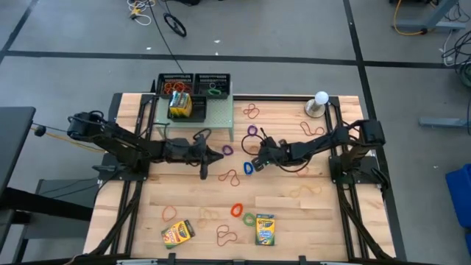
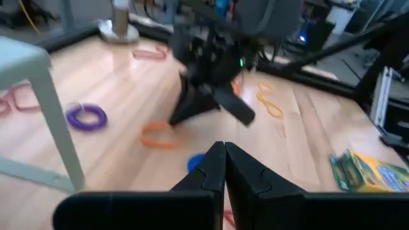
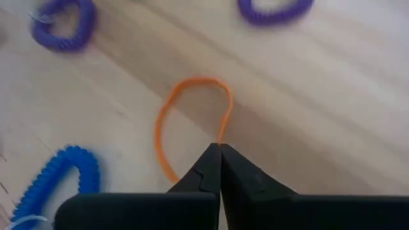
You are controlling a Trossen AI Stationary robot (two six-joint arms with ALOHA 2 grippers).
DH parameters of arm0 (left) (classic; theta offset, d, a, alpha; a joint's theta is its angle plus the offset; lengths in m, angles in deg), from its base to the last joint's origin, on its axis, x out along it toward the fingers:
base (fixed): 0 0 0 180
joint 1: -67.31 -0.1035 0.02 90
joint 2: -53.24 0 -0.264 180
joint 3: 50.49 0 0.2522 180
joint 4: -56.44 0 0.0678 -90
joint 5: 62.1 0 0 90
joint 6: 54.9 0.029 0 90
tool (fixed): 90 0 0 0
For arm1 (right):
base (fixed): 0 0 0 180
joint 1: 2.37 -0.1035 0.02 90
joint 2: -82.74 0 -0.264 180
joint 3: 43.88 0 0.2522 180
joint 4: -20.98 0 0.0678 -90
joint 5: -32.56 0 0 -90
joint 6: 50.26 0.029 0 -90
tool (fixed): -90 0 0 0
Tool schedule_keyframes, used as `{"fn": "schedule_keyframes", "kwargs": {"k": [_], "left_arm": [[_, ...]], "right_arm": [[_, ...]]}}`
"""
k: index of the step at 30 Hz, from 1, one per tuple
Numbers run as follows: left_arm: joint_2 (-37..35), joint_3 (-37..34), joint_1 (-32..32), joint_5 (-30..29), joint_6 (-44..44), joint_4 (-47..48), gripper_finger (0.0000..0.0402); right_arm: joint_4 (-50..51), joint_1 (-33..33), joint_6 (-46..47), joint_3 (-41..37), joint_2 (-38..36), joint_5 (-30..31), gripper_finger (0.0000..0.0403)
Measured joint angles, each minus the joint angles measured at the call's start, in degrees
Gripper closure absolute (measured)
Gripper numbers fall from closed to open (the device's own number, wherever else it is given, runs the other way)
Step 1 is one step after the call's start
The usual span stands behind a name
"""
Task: Pick & Place Office Desk Supplies
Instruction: Put the orange rubber band into the top left black bin on the shelf
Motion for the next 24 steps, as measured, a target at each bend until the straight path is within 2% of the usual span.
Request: {"fn": "schedule_keyframes", "kwargs": {"k": [4,9,12,15,18,21,24], "left_arm": [[0.0,0.2,0.4,0.0,-0.4,0.4,0.0357],[1.2,0.2,0.9,-0.5,-2.8,-0.6,0.0289],[4.6,1.6,1.8,-0.9,-3.0,-2.6,0.0248],[9.5,4.4,2.9,-1.2,-1.7,-4.8,0.0212],[13.9,8.0,3.9,-4.3,-0.1,-5.4,0.0186],[17.2,11.0,4.2,-6.8,0.8,-5.5,0.0173],[18.8,13.3,4.2,-5.0,0.9,-5.8,0.0171]], "right_arm": [[-0.4,-2.7,-6.6,0.0,-3.2,4.9,0.0395],[-2.3,-8.5,-15.8,0.0,-7.9,13.8,0.0399],[-6.4,-11.4,-23.2,0.0,-9.0,17.2,0.0399],[-12.0,-13.3,-30.7,0.0,-8.9,18.0,0.0399],[-16.2,-14.5,-35.7,0.0,-8.9,18.5,0.0399],[-18.7,-15.6,-38.9,0.0,-8.9,20.2,0.0399],[-20.0,-16.1,-40.4,0.0,-8.9,20.3,0.0399]]}}
